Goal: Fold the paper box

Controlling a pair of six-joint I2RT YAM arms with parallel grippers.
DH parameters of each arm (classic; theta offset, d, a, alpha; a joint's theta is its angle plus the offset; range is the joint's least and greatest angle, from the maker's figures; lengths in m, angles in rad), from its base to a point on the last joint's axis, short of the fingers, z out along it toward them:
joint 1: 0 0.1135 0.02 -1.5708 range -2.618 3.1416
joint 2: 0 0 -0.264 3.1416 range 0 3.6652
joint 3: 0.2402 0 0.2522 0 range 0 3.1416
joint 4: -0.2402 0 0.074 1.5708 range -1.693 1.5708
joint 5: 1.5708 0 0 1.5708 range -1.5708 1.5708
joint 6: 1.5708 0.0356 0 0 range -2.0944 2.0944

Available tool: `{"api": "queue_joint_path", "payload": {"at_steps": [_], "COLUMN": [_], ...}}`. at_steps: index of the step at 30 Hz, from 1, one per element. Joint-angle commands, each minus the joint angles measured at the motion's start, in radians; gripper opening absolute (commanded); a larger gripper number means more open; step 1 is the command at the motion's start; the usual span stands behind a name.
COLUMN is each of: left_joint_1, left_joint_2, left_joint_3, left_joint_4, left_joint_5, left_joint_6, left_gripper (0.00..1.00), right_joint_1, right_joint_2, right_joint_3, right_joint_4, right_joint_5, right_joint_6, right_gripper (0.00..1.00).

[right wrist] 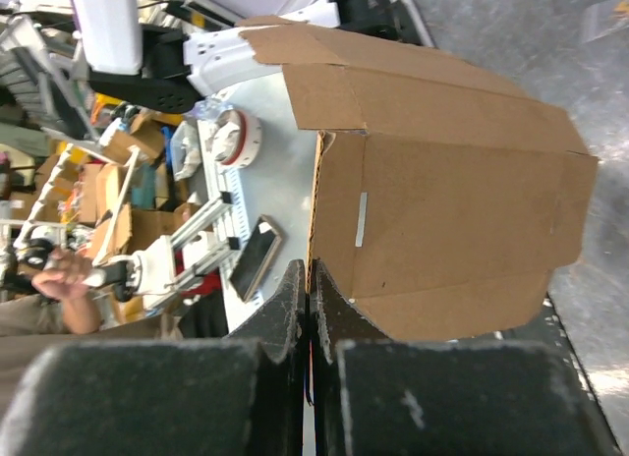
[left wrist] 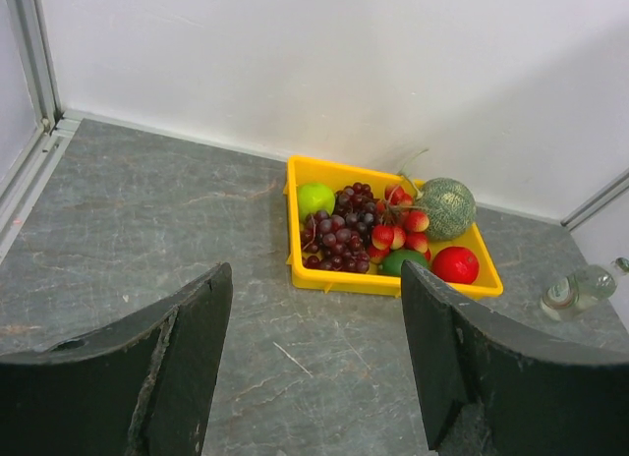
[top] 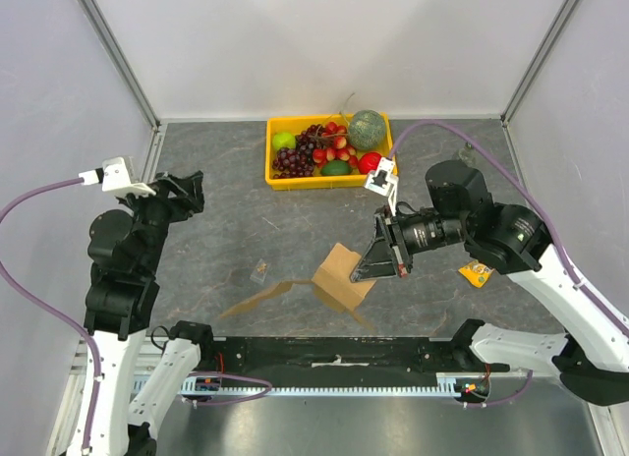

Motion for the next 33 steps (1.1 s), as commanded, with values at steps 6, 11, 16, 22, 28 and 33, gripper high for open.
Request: {"api": "queue_joint_path", "payload": {"at_steps": [6, 11, 16, 22, 28, 33], "left_joint_1": [0.004, 0.002, 0.004, 0.004, 0.004, 0.004], "left_joint_2": [0.038, 0.045, 0.057, 0.068, 0.082, 0.088], "left_joint_3": [0.021, 0.012, 0.001, -0.016, -0.034, -0.062], "left_joint_4": [-0.004, -0.004, 0.002, 0.017, 0.034, 0.054], "left_joint_5": [0.017, 0.028, 0.031, 0.033, 0.039, 0.054], "left_joint_6": [0.037, 0.044, 0.057, 0.064, 0.08, 0.074], "left_gripper": [0.75, 0.75, 0.75, 0.75, 0.75, 0.75], "right_joint_1": [-0.03, -0.141, -0.24, -0.268, -0.27, -0.27], "right_joint_2": [-0.015, 0.012, 0.058, 0.143, 0.173, 0.18], "right_joint_3": [-0.196, -0.251, -0.271, -0.166, -0.118, -0.101], "right_joint_4": [0.188, 0.224, 0.193, 0.015, -0.056, -0.069], "right_joint_5": [-0.158, -0.213, -0.18, 0.128, 0.432, 0.56], "right_joint_6": [0.211, 0.223, 0.17, -0.005, -0.109, -0.149], "right_gripper": [0.0, 0.0, 0.05, 0.19, 0.29, 0.51]}}
